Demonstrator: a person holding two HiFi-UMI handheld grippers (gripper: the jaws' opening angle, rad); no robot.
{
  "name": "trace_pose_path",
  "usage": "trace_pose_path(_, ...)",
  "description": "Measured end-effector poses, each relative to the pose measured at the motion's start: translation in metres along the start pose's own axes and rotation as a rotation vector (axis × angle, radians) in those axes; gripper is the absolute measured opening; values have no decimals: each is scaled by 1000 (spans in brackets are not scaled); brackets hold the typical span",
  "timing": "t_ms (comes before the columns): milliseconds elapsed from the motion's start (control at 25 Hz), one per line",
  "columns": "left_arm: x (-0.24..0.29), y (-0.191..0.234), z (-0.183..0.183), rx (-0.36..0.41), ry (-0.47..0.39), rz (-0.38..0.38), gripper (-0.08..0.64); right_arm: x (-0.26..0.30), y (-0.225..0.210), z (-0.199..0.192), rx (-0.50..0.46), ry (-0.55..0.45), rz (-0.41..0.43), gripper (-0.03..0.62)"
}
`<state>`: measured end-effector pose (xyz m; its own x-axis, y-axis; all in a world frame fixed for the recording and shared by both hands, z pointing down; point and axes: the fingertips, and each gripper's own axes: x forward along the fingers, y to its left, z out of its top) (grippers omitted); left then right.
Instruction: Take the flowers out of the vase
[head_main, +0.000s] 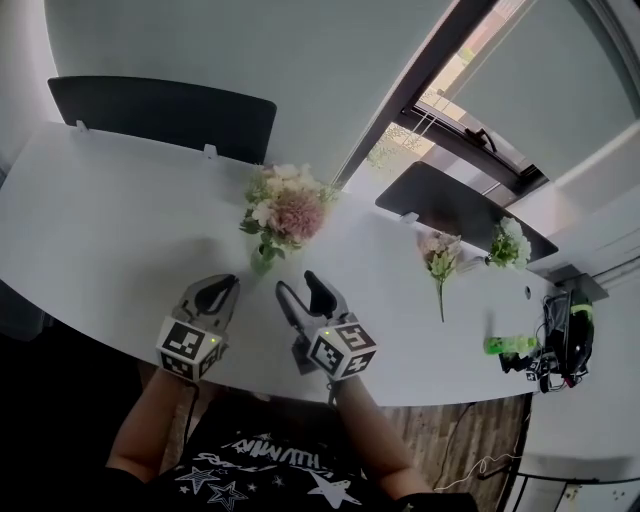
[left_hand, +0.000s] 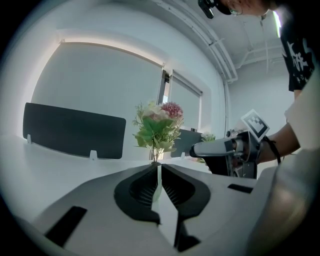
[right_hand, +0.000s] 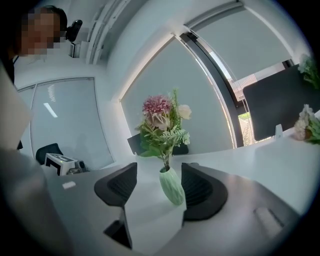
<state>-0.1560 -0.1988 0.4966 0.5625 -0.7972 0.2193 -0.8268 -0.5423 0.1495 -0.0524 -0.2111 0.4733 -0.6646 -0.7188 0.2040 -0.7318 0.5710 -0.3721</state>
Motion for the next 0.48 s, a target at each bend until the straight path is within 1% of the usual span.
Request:
trace_pose_path(160,12,0,-8,29,28,-6,12,-1,-8,1,15,-6,-1,247)
trace_pose_path(200,15,0,-11,35,29,-8,36,0,-10,0,17,-2,6,247)
trace_pose_path(240,19,1,-14,44,28,-10,98,4,-11,-2,17,4,14,247)
trace_pose_path(280,23,2,-17,53,26,-13,131,8,-12,-4,16,11,24,247)
trace_pose_path(480,46,0,-30,87,51,-55,242,32,-15,-12,1,70,78,247)
